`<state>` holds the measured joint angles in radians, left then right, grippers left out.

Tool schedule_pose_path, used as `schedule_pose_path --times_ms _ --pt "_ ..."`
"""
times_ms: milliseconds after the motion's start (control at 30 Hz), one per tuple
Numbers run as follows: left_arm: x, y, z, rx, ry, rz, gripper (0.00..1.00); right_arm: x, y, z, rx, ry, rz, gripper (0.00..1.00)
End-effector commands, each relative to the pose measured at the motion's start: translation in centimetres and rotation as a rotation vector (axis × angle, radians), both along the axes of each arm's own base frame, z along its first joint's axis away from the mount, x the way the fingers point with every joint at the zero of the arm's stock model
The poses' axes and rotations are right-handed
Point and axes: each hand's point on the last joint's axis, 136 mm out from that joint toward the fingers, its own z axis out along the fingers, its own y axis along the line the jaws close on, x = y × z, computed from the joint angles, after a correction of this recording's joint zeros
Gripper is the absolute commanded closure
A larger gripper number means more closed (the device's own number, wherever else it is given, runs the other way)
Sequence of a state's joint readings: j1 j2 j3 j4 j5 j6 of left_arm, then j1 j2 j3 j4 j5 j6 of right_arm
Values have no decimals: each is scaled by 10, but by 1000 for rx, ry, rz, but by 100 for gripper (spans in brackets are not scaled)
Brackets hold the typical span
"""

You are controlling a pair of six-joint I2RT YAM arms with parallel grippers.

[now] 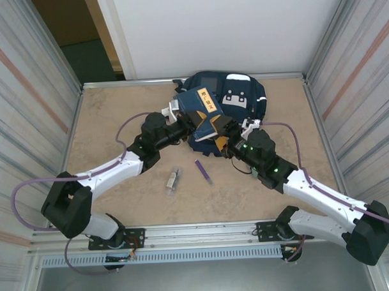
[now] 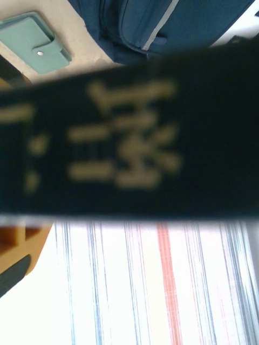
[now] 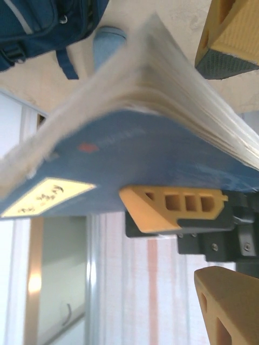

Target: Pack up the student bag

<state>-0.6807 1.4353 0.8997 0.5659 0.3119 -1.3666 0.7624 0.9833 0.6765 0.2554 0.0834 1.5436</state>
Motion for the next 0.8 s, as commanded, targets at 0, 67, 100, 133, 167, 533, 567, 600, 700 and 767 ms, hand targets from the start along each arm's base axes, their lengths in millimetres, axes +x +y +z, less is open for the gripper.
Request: schedule_pose_path --times_ms 0,67,100,133,167,533,567,600,700,767 --pt "1 4 23 -58 -50 37 99 3 -15 -9 26 84 -108 10" --pt "1 3 20 -54 -39 35 99 4 -18 -11 5 76 -124 10" --pt "-1 0 18 -51 -35 24 99 5 -19 -10 7 73 -126 13" --pt "-4 -3 16 -47 -31 12 99 6 -17 -9 18 60 -117 23" --pt "-7 -8 13 -46 -21 1 99 9 -14 -2 45 27 -103 41" --pt "-29 -38 -51 -28 197 -152 74 22 -44 1 69 -39 -198 100" --pt "-26 -34 -57 -15 205 -144 70 21 -48 0 49 -41 -211 100" --pt "-23 -28 -62 -1 206 -133 66 20 -52 0 35 -47 -215 100" --pt "-8 -6 -73 77 194 -96 56 16 -65 -4 -12 -36 -241 100" --pt "1 14 -86 203 189 -78 52 12 -83 -8 -47 -28 -284 100"
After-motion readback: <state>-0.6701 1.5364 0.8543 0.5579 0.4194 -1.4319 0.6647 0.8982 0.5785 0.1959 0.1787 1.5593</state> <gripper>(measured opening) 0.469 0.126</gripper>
